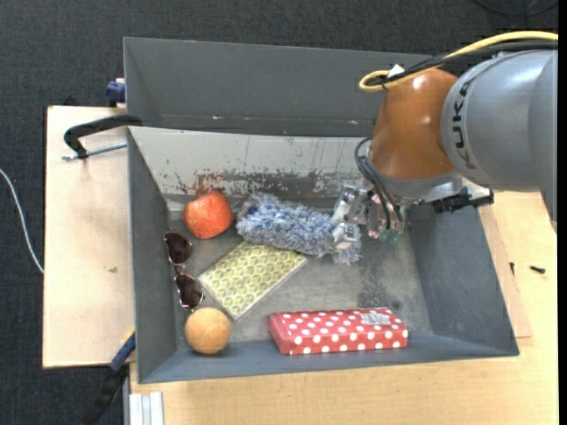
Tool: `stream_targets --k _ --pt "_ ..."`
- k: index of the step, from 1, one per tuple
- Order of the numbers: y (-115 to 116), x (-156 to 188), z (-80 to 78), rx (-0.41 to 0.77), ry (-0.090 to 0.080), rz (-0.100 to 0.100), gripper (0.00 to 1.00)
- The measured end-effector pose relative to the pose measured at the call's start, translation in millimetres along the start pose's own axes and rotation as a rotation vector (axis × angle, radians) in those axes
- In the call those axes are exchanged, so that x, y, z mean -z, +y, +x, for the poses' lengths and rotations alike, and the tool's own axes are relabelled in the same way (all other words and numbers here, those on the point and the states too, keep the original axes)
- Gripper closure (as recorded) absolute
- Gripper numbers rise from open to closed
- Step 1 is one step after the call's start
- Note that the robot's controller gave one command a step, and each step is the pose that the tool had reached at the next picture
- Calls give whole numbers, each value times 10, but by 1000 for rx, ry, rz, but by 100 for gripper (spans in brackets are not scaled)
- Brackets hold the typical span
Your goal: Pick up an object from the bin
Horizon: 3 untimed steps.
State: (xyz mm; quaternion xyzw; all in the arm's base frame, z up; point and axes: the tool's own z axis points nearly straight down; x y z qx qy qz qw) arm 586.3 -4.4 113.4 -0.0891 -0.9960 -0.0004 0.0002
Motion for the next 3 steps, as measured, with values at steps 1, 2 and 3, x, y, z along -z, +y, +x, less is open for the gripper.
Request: stream_targets --k 1,2,3 --pt "5 111 -25 1 -10 -1 100" --pt "4 199 -9 1 -3 -1 100" --pt "4 351 -5 1 -2 -1 100"
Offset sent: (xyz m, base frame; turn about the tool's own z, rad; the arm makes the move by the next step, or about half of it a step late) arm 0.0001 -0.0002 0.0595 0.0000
